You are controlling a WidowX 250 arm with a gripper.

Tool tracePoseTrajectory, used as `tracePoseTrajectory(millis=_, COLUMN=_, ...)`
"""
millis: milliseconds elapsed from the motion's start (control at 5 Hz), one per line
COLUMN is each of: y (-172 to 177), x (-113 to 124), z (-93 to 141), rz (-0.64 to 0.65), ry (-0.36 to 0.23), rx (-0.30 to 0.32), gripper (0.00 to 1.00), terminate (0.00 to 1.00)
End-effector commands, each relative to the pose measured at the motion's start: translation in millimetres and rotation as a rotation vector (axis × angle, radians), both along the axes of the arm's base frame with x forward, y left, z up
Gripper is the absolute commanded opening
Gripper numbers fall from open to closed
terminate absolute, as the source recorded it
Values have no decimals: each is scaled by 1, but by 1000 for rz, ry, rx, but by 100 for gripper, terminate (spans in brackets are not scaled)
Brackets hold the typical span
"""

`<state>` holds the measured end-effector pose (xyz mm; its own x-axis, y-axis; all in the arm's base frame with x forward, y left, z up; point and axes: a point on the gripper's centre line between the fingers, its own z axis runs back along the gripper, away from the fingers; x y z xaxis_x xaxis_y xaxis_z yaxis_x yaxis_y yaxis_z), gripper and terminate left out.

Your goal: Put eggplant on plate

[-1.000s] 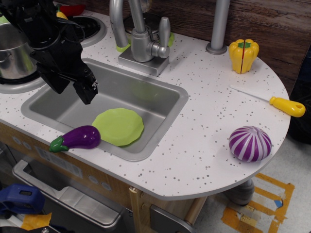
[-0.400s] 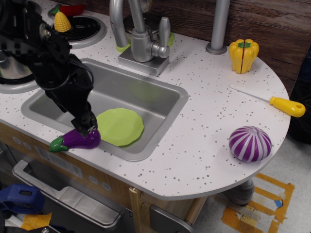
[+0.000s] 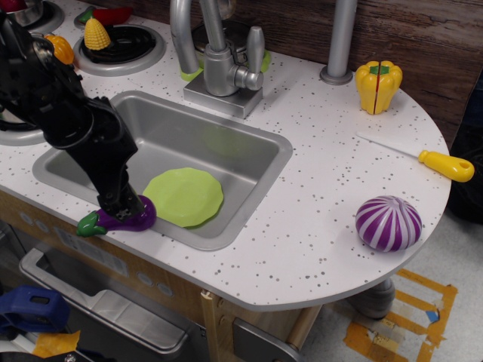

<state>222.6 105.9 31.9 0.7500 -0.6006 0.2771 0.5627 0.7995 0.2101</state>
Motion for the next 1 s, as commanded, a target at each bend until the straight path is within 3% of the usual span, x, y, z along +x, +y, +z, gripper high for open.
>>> tracePoseTrajectory(millis=0, y=7, x=9, z=4, rz=-80, ry=-27, rx=-5, gripper=100, terminate=0)
tracePoseTrajectory(millis=800, y=7, x=3, z=-13, rz=-111, ry=-56, rx=-105, gripper=100, terminate=0)
